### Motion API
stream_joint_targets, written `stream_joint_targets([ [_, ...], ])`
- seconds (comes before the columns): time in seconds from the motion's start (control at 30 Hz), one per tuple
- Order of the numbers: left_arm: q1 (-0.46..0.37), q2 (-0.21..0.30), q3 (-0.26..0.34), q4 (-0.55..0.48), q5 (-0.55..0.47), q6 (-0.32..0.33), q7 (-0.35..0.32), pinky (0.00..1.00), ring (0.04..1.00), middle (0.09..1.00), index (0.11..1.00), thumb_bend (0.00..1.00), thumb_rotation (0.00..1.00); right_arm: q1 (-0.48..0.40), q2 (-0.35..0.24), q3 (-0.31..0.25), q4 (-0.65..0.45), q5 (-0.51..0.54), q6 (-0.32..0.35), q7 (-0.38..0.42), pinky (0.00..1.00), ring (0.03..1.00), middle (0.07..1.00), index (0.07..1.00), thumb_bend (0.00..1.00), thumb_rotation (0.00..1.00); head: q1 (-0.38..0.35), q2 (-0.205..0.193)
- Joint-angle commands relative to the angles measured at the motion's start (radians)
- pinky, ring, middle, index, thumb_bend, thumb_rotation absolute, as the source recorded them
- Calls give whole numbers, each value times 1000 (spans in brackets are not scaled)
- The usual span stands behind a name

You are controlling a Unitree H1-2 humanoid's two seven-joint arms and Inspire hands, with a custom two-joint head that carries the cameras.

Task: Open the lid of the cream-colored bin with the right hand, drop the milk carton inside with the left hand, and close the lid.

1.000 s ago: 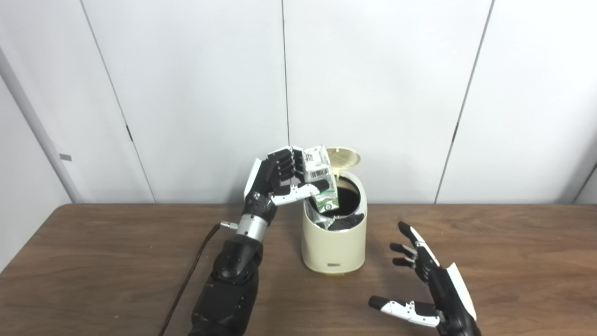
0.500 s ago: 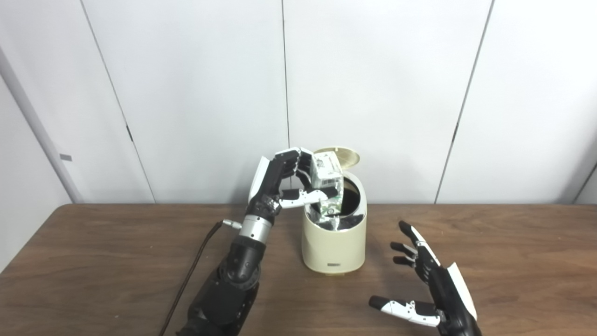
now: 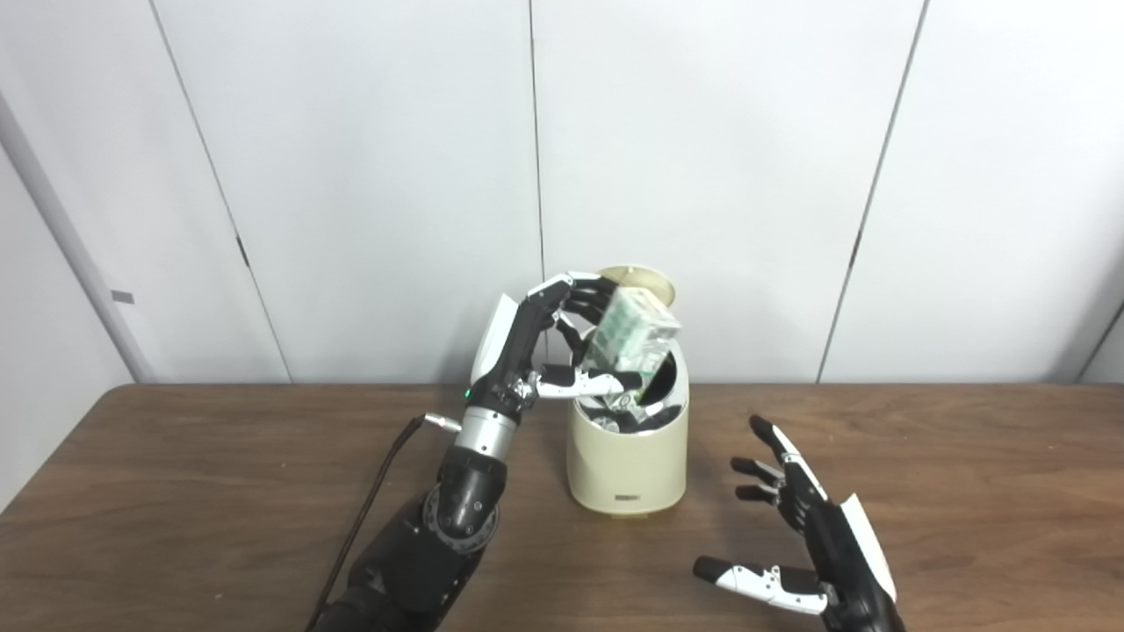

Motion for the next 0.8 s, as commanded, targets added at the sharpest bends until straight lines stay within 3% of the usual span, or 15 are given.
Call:
stream_joint_targets([
  [0.0, -38, 19, 2, 1, -10, 9, 4, 633, 764, 805, 713, 897, 5, -30, 1, 1, -31, 0, -26, -1, 687, 811, 960, 930, 788, 264, -1, 2],
  [0.43, -26, 25, 10, -27, -31, 9, -10, 629, 722, 780, 726, 871, 38, -33, -4, 5, -30, -2, -27, 2, 691, 807, 961, 922, 792, 268, 9, 4],
  [0.77, -10, 24, 35, -57, -42, 9, -21, 573, 676, 733, 713, 843, 49, -31, -3, 7, -37, -9, -19, 3, 712, 803, 946, 914, 798, 268, 18, 6],
])
